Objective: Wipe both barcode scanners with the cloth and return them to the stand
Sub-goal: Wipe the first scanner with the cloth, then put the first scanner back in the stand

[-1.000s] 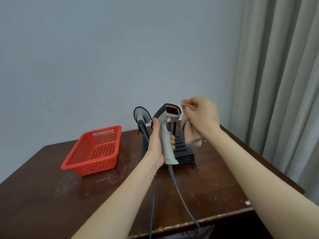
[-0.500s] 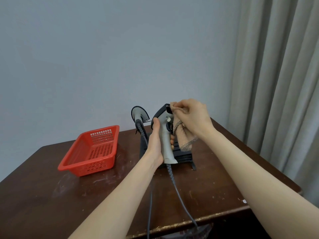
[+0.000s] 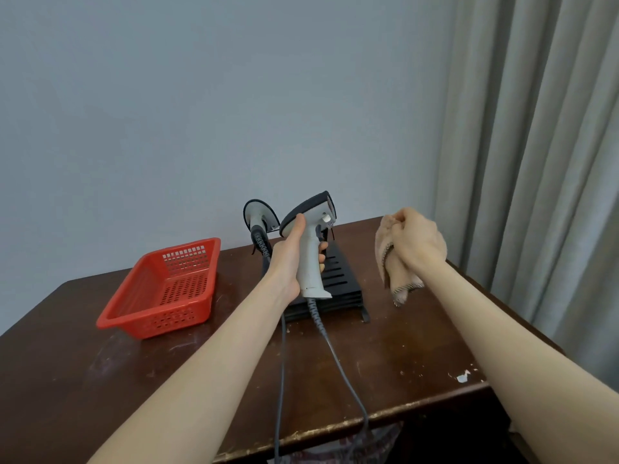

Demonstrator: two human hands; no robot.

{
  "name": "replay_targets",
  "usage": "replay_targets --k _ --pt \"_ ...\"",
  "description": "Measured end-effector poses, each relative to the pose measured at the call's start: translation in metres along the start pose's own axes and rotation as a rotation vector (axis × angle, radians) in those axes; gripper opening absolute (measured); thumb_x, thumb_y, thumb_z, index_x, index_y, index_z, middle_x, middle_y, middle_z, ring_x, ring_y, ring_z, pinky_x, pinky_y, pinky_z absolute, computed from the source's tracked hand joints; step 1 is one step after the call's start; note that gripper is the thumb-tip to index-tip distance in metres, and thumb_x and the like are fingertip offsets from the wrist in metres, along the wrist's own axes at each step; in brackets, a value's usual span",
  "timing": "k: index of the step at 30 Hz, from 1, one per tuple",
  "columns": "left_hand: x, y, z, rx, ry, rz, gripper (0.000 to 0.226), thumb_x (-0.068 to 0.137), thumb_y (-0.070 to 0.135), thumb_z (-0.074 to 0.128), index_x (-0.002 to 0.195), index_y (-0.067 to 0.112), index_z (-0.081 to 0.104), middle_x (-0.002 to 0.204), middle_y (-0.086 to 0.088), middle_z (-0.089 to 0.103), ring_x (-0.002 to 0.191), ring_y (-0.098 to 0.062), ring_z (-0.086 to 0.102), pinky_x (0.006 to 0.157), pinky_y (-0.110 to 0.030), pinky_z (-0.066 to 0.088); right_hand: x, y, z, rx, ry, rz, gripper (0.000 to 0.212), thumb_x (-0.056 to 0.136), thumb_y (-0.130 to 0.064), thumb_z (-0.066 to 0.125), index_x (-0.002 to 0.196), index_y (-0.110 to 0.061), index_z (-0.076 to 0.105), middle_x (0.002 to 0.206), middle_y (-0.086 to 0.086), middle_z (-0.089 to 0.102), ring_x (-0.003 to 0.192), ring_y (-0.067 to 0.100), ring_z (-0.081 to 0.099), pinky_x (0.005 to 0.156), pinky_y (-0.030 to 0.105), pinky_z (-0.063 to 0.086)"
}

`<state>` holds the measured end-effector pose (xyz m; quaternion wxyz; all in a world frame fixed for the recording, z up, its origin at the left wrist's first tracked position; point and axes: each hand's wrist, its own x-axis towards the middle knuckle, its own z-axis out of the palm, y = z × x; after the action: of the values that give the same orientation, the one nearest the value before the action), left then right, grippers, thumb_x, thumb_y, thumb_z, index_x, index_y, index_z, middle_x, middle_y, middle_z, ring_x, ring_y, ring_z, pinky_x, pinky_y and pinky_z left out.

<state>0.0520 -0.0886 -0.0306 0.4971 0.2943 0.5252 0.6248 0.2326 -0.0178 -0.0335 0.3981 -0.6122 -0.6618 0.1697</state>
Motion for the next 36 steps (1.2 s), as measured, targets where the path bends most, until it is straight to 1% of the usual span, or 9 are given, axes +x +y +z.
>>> replay_targets --k 7,10,15,19,21,24,29,32,36 --pt "-0.003 0.019 0.012 0.007 -0.015 -0.076 0.024 0.092 0.024 0.049 0.092 0.004 0.062 0.084 -0.014 0.065 0.058 -0.021 0.054 0.061 -0.032 0.048 -0.007 0.039 0.03 -0.284 -0.355 0.09 0.039 0.097 -0.03 0.039 0.134 -0.021 0.043 0.136 0.011 0.048 0.124 0.032 0.043 0.098 0.044 0.039" --pt "0.003 0.032 0.015 0.025 0.021 -0.062 0.021 0.094 0.015 0.044 0.1 0.001 0.058 0.087 -0.015 0.063 0.062 -0.021 0.056 0.061 -0.035 0.052 -0.008 0.024 0.029 -0.22 -0.235 -0.046 0.05 0.094 -0.041 0.047 0.14 -0.022 0.038 0.142 0.01 0.04 0.129 0.032 0.037 0.1 0.047 0.037" --pt "0.013 0.061 0.025 0.111 0.056 0.027 0.019 0.097 0.01 0.042 0.112 0.0 0.048 0.09 -0.015 0.06 0.07 -0.023 0.061 0.053 -0.038 0.056 -0.013 -0.036 0.021 0.484 -0.404 -0.224 0.047 0.092 -0.04 0.053 0.136 -0.023 0.045 0.097 0.001 0.07 0.087 0.016 0.068 0.086 0.037 0.054" --pt "0.021 0.077 0.036 0.189 0.09 0.093 0.014 0.094 0.0 0.041 0.107 0.002 0.043 0.09 -0.015 0.053 0.077 -0.027 0.056 0.083 -0.047 0.052 -0.013 -0.064 0.024 0.438 -0.546 -0.374 0.063 0.09 -0.041 0.059 0.144 -0.028 0.03 0.088 -0.01 0.062 0.074 0.003 0.062 0.062 0.007 0.047" --pt "0.024 0.082 0.041 0.171 0.094 0.085 0.02 0.091 -0.005 0.04 0.11 0.002 0.039 0.094 -0.015 0.048 0.079 -0.03 0.053 0.086 -0.052 0.049 -0.009 -0.07 0.028 0.423 -0.552 -0.386 0.069 0.086 -0.038 0.065 0.144 -0.023 0.03 0.091 -0.008 0.064 0.072 0.007 0.067 0.065 0.014 0.052" --pt "0.027 0.086 0.042 0.193 0.066 0.065 0.023 0.088 -0.006 0.041 0.111 -0.002 0.041 0.099 -0.017 0.048 0.078 -0.033 0.055 0.08 -0.052 0.051 -0.003 -0.079 0.029 0.469 -0.588 -0.339 0.052 0.084 -0.028 0.069 0.128 -0.018 0.042 0.098 0.006 0.069 0.076 0.026 0.072 0.072 0.038 0.06" --pt "0.043 0.073 0.036 0.089 -0.048 0.146 0.025 0.084 -0.005 0.034 0.095 0.0 0.055 0.094 -0.016 0.058 0.08 -0.027 0.058 0.073 -0.036 0.051 0.018 -0.088 0.027 0.525 -0.419 -0.156 0.016 0.088 -0.009 0.045 0.104 -0.01 0.048 0.095 0.014 0.064 0.057 0.016 0.066 0.056 0.028 0.059" --pt "0.064 0.044 0.029 0.554 0.072 0.318 0.03 0.089 0.001 0.037 0.108 0.013 0.057 0.11 -0.012 0.055 0.106 -0.025 0.053 0.091 -0.034 0.043 0.029 -0.085 0.036 0.52 -0.328 -0.084 0.019 0.088 -0.014 0.043 0.104 -0.007 0.049 0.092 0.015 0.065 0.057 0.018 0.065 0.06 0.033 0.06" --pt "0.093 -0.009 0.018 1.028 0.239 0.364 0.071 0.085 0.02 0.061 0.143 0.0 0.024 0.144 -0.014 0.037 0.131 -0.029 0.039 0.098 -0.039 0.041 0.036 -0.079 0.051 0.361 -0.259 -0.086 0.028 0.081 -0.031 0.042 0.099 -0.012 0.051 0.089 0.011 0.066 0.076 0.029 0.066 0.073 0.048 0.058"
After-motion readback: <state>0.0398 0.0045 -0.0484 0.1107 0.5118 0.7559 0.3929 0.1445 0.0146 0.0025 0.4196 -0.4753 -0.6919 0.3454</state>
